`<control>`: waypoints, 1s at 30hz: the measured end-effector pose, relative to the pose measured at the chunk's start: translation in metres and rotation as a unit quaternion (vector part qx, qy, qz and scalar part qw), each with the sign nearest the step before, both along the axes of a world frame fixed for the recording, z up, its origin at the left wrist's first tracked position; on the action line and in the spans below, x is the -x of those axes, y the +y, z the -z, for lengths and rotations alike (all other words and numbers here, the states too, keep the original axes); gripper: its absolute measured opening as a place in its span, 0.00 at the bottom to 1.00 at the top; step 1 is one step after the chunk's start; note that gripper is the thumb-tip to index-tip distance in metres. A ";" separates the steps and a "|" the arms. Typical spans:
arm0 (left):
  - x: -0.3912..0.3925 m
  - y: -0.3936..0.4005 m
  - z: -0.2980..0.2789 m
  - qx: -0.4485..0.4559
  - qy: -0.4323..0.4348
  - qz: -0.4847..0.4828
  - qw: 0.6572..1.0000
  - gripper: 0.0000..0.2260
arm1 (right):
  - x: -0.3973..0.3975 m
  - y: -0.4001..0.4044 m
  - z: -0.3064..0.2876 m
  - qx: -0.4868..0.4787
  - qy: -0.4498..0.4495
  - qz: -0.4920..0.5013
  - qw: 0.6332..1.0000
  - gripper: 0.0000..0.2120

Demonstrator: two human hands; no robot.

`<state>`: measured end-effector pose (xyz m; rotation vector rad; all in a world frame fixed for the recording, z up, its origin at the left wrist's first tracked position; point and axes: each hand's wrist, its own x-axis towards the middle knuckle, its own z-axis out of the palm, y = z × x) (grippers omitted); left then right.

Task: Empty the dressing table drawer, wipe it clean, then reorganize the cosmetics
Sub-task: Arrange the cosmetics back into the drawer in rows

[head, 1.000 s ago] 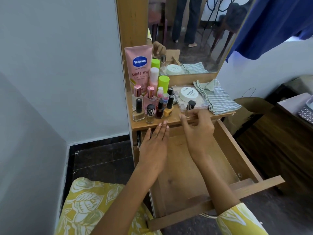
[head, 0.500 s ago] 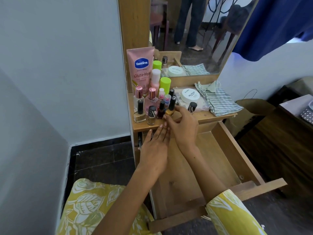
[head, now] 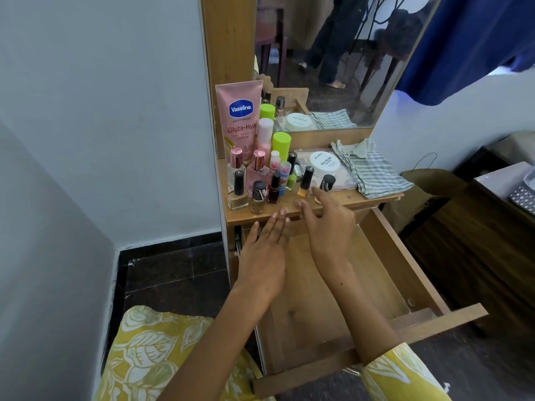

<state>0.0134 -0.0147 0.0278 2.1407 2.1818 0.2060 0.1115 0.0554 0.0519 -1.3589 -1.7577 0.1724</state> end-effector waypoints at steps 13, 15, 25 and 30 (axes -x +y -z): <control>-0.001 -0.005 0.006 0.024 0.021 -0.042 0.999 0.33 | 0.014 0.002 -0.018 -0.079 -0.071 -0.129 0.986 0.15; 0.003 -0.008 0.006 0.024 0.021 -0.050 0.998 0.33 | 0.018 0.004 -0.018 -0.070 -0.099 -0.129 0.984 0.19; 0.012 -0.011 0.004 0.018 0.023 -0.038 0.999 0.31 | 0.022 0.008 -0.016 -0.109 -0.088 -0.081 0.987 0.15; 0.012 -0.011 0.005 0.015 0.028 -0.035 0.999 0.30 | 0.017 0.001 -0.012 -0.074 -0.103 -0.091 0.988 0.06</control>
